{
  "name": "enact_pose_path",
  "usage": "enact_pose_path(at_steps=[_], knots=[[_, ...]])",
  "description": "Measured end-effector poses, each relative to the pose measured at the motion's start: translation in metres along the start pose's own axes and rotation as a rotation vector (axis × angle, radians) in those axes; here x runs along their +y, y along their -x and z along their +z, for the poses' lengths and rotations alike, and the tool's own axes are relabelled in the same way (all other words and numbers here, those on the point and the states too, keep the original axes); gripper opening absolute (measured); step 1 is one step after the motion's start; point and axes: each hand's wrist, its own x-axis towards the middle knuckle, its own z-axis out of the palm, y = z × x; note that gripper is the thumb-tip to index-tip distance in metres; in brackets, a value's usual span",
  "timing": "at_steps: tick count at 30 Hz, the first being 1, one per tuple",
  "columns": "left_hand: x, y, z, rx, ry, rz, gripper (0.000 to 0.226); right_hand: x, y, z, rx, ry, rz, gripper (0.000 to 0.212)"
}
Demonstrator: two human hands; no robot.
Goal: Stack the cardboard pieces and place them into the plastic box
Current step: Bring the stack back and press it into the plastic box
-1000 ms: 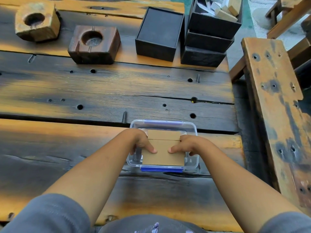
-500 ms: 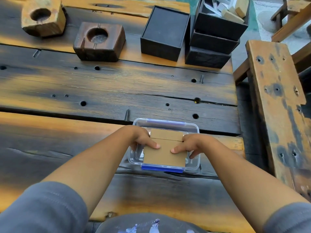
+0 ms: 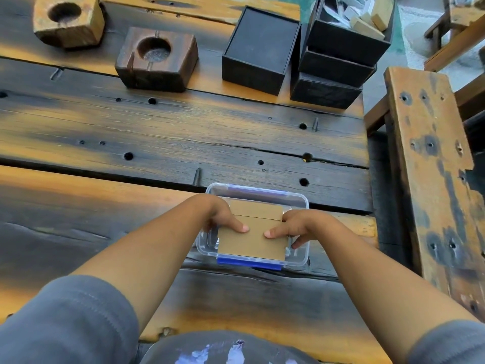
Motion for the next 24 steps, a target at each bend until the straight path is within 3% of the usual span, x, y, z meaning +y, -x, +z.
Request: enact_pose_path(at_steps=[7,12,18,24], knots=[[-0.001,-0.006,0.01,0.055,-0.107,0.018,0.096,-0.001,-0.001,0.002,0.012,0.012,-0.006,0.1],[-0.001,-0.007,0.01,0.12,-0.166,0.022,0.098,0.001,-0.002,0.001,0.002,0.028,-0.009,0.095],[-0.002,-0.006,0.007,-0.02,-0.123,-0.019,0.094,0.004,-0.002,0.002,-0.071,0.033,0.005,0.09],[-0.004,-0.007,0.008,0.034,-0.144,-0.015,0.099,0.003,-0.004,0.009,-0.016,0.108,0.002,0.084]])
